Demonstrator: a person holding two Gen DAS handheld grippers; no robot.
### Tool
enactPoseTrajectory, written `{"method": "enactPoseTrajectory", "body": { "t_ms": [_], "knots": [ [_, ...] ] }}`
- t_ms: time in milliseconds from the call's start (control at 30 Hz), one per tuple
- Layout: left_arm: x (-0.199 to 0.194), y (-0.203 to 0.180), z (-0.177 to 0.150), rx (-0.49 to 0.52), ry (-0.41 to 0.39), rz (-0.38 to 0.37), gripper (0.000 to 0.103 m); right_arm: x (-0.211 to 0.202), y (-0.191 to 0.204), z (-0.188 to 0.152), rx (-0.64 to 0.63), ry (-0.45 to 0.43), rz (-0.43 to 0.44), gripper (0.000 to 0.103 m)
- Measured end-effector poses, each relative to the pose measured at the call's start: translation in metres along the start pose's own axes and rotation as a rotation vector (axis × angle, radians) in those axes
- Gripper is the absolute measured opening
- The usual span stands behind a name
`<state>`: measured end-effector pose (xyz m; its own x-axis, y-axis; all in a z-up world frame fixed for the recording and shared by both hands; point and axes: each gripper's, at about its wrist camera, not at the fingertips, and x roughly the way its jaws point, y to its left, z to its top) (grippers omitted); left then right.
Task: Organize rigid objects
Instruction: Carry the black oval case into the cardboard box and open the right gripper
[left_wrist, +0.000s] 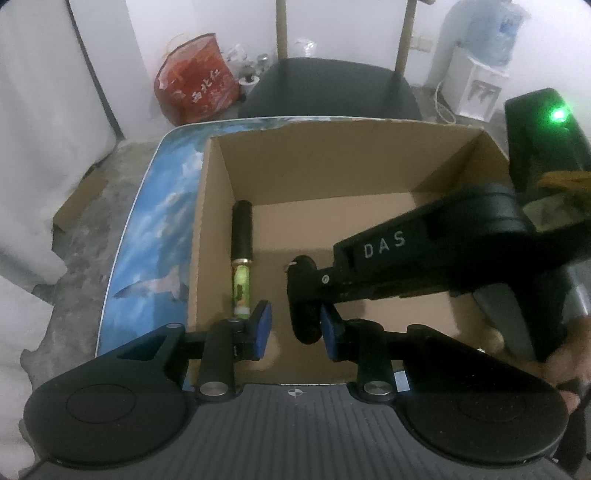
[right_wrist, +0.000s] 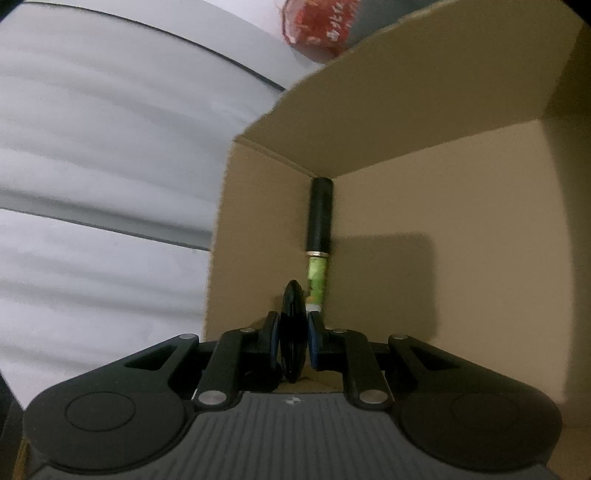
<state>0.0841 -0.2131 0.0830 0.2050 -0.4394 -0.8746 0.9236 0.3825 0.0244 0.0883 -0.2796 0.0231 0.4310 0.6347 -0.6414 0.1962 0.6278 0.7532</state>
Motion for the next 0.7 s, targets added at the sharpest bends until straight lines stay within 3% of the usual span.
{"method": "enactPoseTrajectory", "body": {
  "t_ms": [233,700],
  "knots": [
    [-0.006,0.003,-0.003,-0.004,-0.012,0.017,0.032,0.007,-0.005,0.004,0.017,0.002,-0.027,0.019],
    [-0.021,0.006,-0.013,-0.006,-0.036,0.009,0.033,-0.004,-0.002,0.000,0.027,-0.055,0.000,0.020]
  ]
}}
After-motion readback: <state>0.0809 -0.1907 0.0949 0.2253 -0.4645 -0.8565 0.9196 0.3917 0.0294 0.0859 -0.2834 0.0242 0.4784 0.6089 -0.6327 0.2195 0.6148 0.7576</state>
